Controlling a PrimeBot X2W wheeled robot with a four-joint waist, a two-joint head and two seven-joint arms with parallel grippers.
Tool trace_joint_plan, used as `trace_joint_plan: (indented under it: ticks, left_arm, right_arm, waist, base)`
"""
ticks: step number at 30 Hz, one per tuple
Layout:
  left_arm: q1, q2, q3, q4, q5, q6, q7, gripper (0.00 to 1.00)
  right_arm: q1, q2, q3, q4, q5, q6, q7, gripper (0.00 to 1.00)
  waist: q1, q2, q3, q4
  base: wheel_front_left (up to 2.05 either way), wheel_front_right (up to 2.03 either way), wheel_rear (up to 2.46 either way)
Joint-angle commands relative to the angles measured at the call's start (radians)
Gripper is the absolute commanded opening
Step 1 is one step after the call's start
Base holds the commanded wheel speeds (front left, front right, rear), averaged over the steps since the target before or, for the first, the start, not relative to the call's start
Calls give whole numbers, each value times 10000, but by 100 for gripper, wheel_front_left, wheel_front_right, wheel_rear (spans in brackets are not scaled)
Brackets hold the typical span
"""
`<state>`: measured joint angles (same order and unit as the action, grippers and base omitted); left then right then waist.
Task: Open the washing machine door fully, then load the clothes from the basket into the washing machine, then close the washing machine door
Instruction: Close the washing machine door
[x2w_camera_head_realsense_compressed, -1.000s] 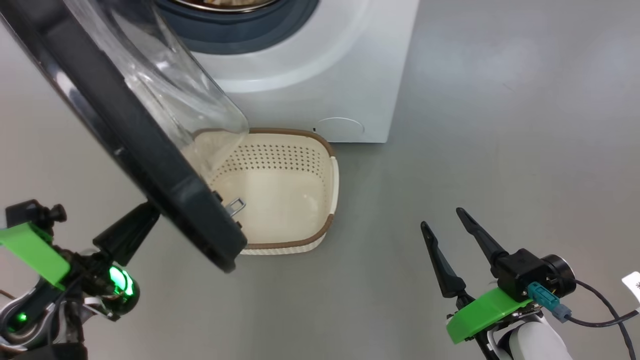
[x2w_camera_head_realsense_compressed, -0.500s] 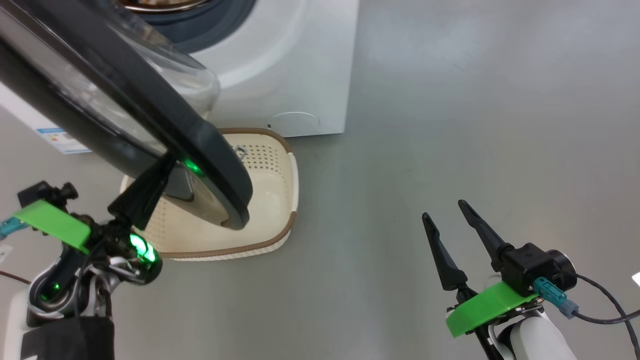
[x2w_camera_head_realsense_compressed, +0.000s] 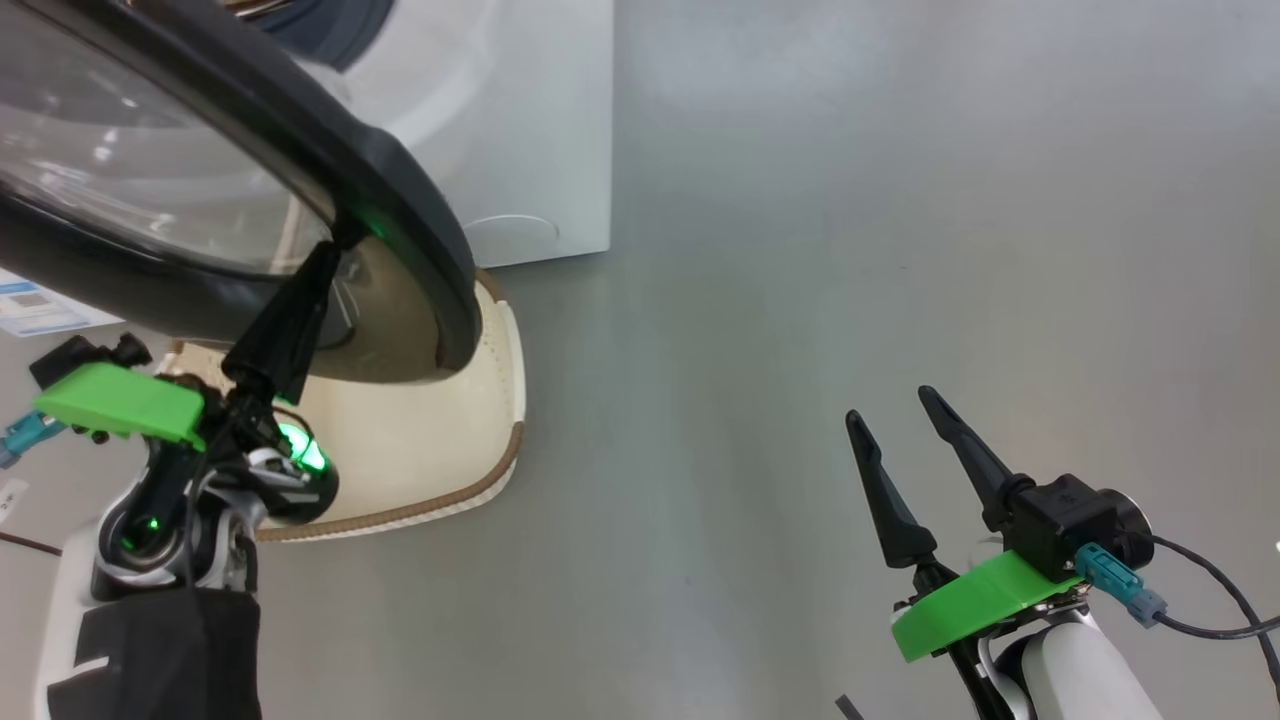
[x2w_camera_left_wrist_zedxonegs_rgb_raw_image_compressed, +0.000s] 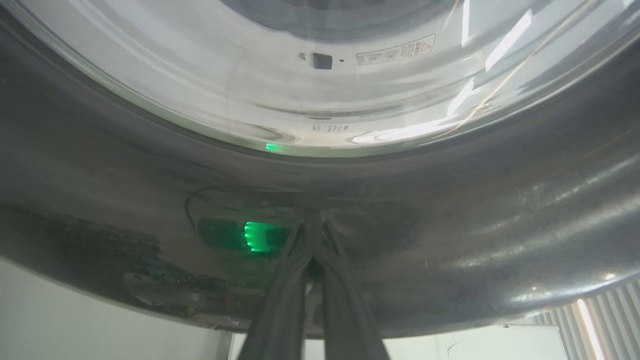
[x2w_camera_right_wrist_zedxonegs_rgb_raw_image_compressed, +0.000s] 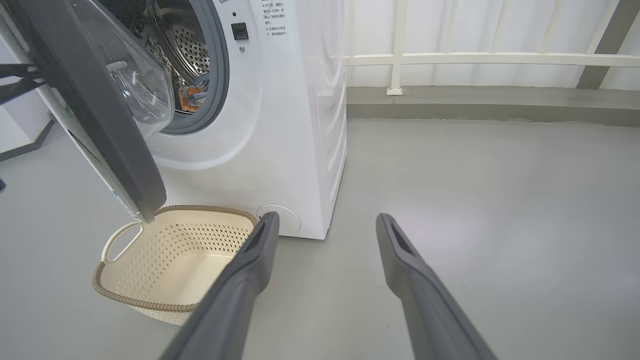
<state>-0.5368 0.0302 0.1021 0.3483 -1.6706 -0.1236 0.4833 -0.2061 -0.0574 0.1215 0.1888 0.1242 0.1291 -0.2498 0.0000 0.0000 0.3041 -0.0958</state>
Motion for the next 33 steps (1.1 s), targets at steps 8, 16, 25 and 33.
trace_joint_plan:
  ticks: [8,16,25,33]
  left_arm:
    - [-530,201,-266,-56,-112,-71,-611,0]
    - [-200,202,-138,-122,111,-71,-370,0]
    - [1344,528,229,-2007,821,-71,-97,0]
    - [3122,858,-12,-4090,2252,-71,-1432,0]
  right_arm:
    - [-94,72,77,-272,123,16,-120,100]
    - [-57,72,31,-346,265,16,-120,100]
    - [130,72,-258,-1088,352,16,-120,100]
    - [566,72,-477,-1102,257,16,-120,100]
  waist:
    - [0,0,67,-329]
    - [0,0,-59,-293]
    - [0,0,-818,-164]
    - [0,0,-1754,77]
  base:
    - [0,0,0]
    - [0,0,0]
    - [0,0,0]
    - [0,0,0]
